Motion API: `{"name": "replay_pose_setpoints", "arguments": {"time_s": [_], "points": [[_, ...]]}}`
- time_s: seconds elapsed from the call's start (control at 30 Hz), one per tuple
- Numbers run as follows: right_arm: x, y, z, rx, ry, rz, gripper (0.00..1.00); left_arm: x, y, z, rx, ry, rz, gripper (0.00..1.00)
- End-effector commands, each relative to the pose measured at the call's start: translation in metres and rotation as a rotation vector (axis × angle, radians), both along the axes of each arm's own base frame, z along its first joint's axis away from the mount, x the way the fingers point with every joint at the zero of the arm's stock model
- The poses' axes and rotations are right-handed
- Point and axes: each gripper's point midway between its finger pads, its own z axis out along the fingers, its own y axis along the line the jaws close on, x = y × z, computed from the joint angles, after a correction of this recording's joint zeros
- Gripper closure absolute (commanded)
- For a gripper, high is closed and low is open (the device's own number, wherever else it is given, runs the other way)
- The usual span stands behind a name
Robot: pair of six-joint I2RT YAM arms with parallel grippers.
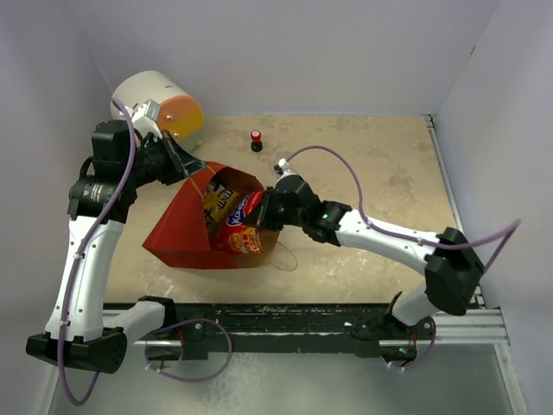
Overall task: Take the snacks out of the paper bag
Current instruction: Take out the snack from the paper bag, then place the snack at the center of the board.
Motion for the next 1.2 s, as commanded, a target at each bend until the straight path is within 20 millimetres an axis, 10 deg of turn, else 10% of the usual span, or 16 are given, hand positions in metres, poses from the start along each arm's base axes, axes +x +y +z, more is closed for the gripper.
{"name": "replay_pose_setpoints", "arguments": {"time_s": [0.0, 0.33, 0.57, 0.8, 1.17], "points": [[-0.009, -0.018, 0.114, 0.096, -0.266, 0.069, 1.00, 0.010, 0.012, 0.023, 0.028, -0.092, 0.071, 1.00], [-0.054, -0.110, 0.183, -0.022, -0.452, 0.074, 1.00, 0.016, 0.019, 0.006, 0.057, -0.069, 0.111, 1.00], [-0.041, -0.174, 0.210, -0.231, -0.537, -0.087, 1.00, 0.020, 0.020, 0.003, 0.074, -0.057, 0.112, 1.00], [0.039, -0.223, 0.215, -0.328, -0.517, -0.279, 1.00, 0.019, 0.017, -0.002, 0.080, -0.035, 0.085, 1.00], [0.236, -0.270, 0.168, -0.121, -0.415, -0.476, 1.00, 0.016, 0.003, -0.009, 0.047, -0.013, -0.002, 1.00]]}}
